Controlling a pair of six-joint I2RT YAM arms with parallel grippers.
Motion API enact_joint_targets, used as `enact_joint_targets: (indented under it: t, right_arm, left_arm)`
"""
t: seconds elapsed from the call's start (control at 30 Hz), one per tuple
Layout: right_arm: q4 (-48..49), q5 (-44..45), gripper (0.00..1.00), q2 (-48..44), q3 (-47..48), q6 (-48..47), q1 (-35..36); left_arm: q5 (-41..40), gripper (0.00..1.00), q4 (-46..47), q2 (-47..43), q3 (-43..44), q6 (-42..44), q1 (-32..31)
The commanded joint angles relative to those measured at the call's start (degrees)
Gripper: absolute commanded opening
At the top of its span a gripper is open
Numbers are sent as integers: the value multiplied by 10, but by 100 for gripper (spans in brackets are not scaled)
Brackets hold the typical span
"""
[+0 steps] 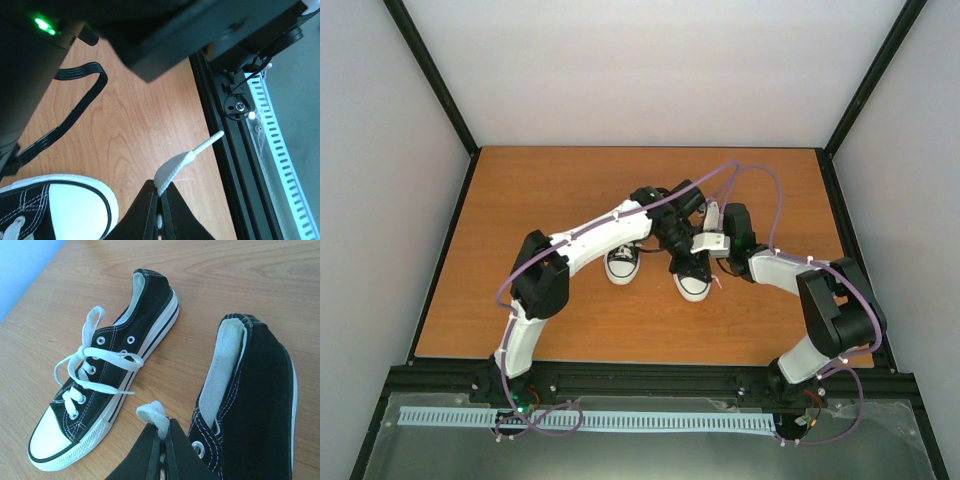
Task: Tie the shoes
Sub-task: Wrap the shoelace around the shoelace.
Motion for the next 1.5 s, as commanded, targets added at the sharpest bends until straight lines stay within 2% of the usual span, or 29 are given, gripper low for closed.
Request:
enact_joint_targets:
  t: [0.0, 0.5, 0.6, 0.67, 0.77, 0.8, 0.87, 1.0, 1.1, 1.23, 1.4, 1.47]
  right_arm:
    - [4, -13, 3, 9, 15, -7, -3]
    - [-15, -30, 3, 14, 28, -28, -4]
    - [-26, -30, 3, 12, 33, -35, -4]
    - [-30, -26, 3, 6, 32, -40, -4]
    - [-36, -24, 3, 4, 32, -46, -4]
    - [-38, -24, 3, 4, 32, -47, -4]
    - [-41, -23, 3, 4, 32, -49, -4]
    - [-45, -20, 3, 2, 32, -51, -4]
    - [-47, -24, 3, -2, 32, -54, -4]
    - [-52, -27, 3, -5, 34, -57, -4]
    - [-54, -28, 3, -6, 35, -59, -4]
    - [-54, -25, 3, -5, 35, -61, -4]
  left_arm:
    - [-10, 5, 18, 25, 20, 7, -11]
    - [-18, 8, 53, 71, 44, -25, -32]
    - [-11, 12, 43, 72, 41, -12, -38]
    - [-9, 20, 35, 67, 42, -1, -39]
    - [-33, 46, 28, 54, 39, 19, -39]
    - [-54, 53, 29, 49, 41, 21, -39]
    - [-123, 59, 22, 49, 55, 9, -40]
    - [-201, 62, -42, 49, 118, 24, -40]
    - [-203, 63, -73, 21, 137, 38, -40]
    - [-188, 62, -89, -39, 110, 53, -28]
    - [-114, 61, -78, -98, 57, 53, 57]
    - [-108, 61, -54, -118, 30, 50, 91]
